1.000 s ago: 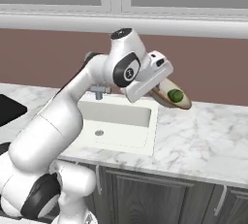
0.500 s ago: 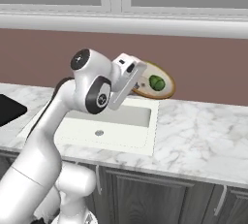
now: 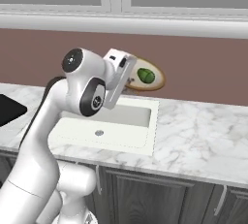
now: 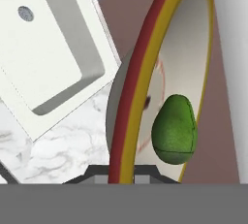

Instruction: Pick the avocado from the sink and place it in the bowl. Then pick the bowl and place it in the microwave. Then close the microwave door and press the start button.

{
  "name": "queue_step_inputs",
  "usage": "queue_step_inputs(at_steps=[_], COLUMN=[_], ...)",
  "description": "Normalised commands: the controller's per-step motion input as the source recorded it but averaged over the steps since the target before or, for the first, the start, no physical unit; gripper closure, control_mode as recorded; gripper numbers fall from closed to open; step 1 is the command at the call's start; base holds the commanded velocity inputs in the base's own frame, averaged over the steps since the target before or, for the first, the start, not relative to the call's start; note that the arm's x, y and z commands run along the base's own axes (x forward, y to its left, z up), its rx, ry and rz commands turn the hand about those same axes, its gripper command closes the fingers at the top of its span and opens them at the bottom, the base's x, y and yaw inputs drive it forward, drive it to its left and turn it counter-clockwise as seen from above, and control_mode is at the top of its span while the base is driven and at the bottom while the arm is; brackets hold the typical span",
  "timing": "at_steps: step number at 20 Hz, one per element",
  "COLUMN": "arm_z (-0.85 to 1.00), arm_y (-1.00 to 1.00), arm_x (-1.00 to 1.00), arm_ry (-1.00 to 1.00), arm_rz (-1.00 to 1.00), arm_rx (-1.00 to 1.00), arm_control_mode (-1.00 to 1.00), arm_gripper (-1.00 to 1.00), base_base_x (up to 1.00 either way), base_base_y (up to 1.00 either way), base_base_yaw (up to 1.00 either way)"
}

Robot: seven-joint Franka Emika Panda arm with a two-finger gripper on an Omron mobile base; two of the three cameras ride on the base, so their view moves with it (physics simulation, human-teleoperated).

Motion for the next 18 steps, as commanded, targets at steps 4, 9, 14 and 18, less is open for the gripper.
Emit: queue_step_inputs(at_steps=[4,9,14,18], arm_z=[0.21,-0.09,-0.07,0.00], arm_y=[0.22,0.15,0.25,0.26], arm_x=[-0.11,0.00,0.00,0.00], arm_ry=[0.02,-0.04,-0.16,-0.11], arm_rz=[0.15,0.07,0.08,0.11], arm_rx=[-0.04,0.00,-0.07,-0.14], arm_control_mode=[-1.00,-1.00,-1.00,-1.00], arm_gripper=[1.00,1.00,1.00,1.00], base_base_x=[0.00,0.00,0.00,0.00], base_base_y=[0.00,0.00,0.00,0.00], base_base_yaw=[0.00,0.00,0.00,0.00])
